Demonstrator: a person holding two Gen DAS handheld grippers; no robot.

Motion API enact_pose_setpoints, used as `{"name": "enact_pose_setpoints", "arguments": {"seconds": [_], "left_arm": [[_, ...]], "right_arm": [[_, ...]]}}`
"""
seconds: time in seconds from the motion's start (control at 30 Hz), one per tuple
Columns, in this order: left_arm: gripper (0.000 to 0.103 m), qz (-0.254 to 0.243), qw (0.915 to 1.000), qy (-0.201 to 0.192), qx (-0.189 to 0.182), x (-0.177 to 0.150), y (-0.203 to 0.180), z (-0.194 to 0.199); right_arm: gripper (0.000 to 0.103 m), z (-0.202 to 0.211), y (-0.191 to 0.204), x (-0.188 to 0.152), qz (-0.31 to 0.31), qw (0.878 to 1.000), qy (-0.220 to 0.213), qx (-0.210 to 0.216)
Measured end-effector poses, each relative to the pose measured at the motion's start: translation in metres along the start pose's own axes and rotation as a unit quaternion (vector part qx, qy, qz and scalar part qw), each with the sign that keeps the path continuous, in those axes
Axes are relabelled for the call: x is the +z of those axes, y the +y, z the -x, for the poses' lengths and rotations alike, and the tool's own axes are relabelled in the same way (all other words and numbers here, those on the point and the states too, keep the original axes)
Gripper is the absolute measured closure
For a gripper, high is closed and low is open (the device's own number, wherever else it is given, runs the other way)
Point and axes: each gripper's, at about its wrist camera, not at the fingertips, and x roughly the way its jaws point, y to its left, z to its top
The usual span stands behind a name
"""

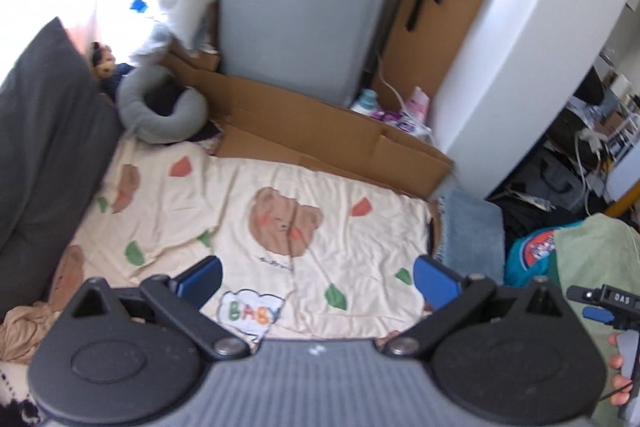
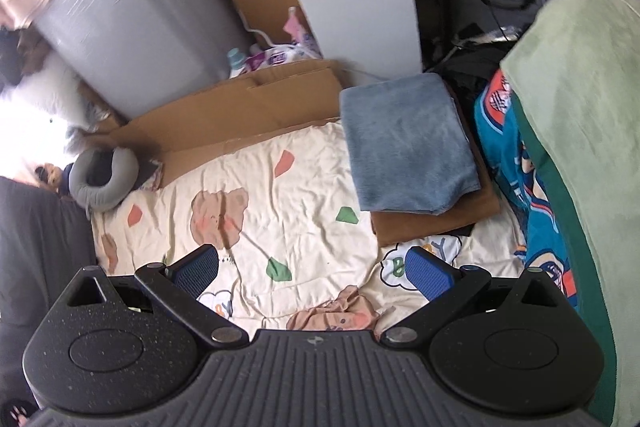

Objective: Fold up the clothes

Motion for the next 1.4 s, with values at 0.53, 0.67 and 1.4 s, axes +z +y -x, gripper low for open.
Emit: {"name": "enact_pose_setpoints", "arguments": {"seconds": [0.53,0.67,1.4], "left_arm": [[0.0,0.04,0.9958,-0.061,0.056,-0.086,0.015,0.024],[0.0,0.037,0.9954,-0.063,0.063,-0.1,0.009,0.022],[0.0,0.037,0.9975,-0.023,0.056,-0.123,0.002,-0.028]], "right_arm": [[0.001,0.002,0.057,-0.046,0.103,0.994,0.002,0.018],[0.001,-0.002,0.065,-0.061,0.114,0.993,0.012,0.024],[0.001,-0.021,0.087,-0.082,0.167,0.986,0.018,0.016]]}}
